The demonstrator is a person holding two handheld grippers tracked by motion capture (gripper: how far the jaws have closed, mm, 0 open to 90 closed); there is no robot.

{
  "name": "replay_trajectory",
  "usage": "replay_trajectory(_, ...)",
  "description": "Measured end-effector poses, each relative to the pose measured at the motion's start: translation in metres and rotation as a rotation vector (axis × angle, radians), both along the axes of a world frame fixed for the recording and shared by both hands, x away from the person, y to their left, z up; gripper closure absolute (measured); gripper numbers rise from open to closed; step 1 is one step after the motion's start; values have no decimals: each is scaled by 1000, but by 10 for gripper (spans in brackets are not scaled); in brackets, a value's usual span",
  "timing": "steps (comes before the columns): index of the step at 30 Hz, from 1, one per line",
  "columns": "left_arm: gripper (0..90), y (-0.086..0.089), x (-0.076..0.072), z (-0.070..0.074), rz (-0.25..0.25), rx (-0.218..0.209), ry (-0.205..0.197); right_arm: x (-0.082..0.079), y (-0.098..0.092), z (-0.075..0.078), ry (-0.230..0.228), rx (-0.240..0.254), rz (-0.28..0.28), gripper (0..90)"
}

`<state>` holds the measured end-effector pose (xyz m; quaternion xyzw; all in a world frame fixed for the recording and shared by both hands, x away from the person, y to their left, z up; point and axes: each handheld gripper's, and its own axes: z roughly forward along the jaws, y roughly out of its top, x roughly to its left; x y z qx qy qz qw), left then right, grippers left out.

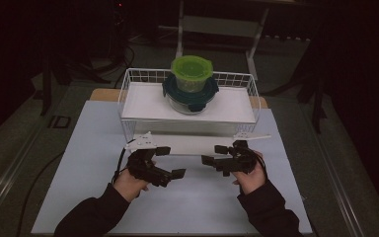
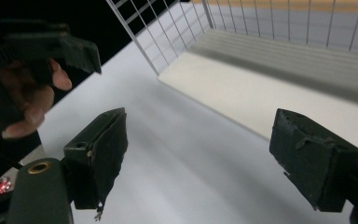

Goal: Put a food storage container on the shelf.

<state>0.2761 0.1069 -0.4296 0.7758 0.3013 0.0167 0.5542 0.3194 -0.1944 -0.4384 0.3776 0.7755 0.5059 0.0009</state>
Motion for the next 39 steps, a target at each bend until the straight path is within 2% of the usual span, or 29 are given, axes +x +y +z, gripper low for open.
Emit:
replay_trajectory(5,15,5,-4,-13,8,18,4,-5,-3,-18,11,-10,-5,186)
replay_trajectory(8,15,6,-6,-22,7,27,21,-6,-5,-24,12,-14,-6,187)
replay_trajectory(9,15,7,-7,-25,6,32,26,-8,-6,-30,16,-11,10,180)
replay_trajectory(13,15,8,-11,-37,8,42,34,-13,-8,-38,-1,-33,15,175)
replay_trajectory(18,15,9,-16,-50,5,47,56,-17,-11,-43,3,-42,13,175)
replay_trajectory(21,15,9,-20,-56,3,61,49,-20,-14,-46,3,-41,9,175)
replay_trajectory(25,15,11,-24,-65,1,56,44,-24,-19,-51,6,-46,2,174)
replay_trajectory(29,14,12,-28,-73,-7,51,44,-30,-24,-58,-20,-45,-7,176)
replay_trajectory(31,15,12,-30,-77,-13,78,40,-34,-28,-63,-14,-26,-5,175)
replay_trajectory(34,15,13,-31,-78,-10,79,34,-36,-30,-65,-22,-43,-4,176)
replay_trajectory(36,15,14,-32,-78,-7,72,34,-38,-33,-66,-25,-34,-5,176)
replay_trajectory(39,14,14,-34,-81,-5,90,29,-41,-38,-69,-29,-53,-10,176)
